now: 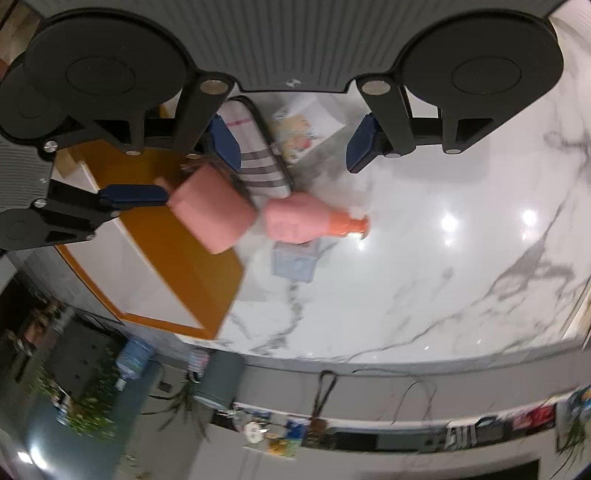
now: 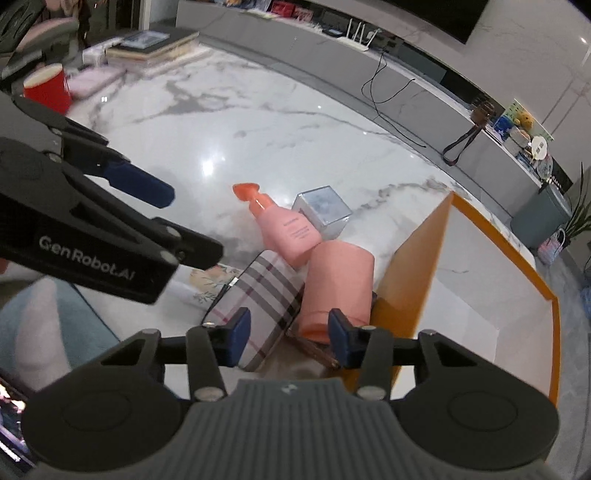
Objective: Organize rigid objects
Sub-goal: 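Move both grippers out of the shoebox back toward the items on the table, then grasp the plaid pouch edgewise with the left gripper while the right gripper approaches the Vaseline tube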
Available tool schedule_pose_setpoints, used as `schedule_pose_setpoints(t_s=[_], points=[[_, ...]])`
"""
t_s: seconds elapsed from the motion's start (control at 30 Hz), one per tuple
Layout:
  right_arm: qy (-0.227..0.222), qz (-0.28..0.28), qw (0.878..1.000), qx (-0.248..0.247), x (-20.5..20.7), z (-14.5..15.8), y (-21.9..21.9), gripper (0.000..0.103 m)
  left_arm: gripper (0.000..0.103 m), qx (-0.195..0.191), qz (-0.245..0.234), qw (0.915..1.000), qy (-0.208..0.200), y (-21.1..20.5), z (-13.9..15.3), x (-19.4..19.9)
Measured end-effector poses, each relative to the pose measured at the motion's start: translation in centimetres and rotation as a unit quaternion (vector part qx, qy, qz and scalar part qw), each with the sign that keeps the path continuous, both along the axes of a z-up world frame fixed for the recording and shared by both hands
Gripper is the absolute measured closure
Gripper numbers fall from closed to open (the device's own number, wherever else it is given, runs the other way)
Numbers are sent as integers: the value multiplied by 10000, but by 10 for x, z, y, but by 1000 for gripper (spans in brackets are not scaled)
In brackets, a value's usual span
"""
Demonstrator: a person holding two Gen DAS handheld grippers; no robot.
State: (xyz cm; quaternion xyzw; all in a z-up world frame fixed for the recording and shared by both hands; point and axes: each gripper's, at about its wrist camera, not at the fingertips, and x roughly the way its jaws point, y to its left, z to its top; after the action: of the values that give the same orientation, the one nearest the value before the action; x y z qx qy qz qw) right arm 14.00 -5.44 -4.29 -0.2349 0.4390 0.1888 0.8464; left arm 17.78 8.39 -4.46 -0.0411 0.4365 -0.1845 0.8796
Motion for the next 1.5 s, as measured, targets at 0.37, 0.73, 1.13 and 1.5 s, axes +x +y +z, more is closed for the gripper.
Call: schedule_pose_setpoints(t_s=[0.37,0.73,1.13,1.5], points=[[36,222,9990,-383,28,-13,16,58,27,-455,242,9978,424,22,-25,13],[199,513,9972,-510,13,-20,21,76,37,-784,66,9929,895,10,-34,15],[343,806,9911,-999,1,-35,15,78,42,-784,-9,9816,1738,-19,-40,16],[426,924,9897,-1012,-2,-43,13,79,73,-957,-45,9782,1840,-27,-45,15]])
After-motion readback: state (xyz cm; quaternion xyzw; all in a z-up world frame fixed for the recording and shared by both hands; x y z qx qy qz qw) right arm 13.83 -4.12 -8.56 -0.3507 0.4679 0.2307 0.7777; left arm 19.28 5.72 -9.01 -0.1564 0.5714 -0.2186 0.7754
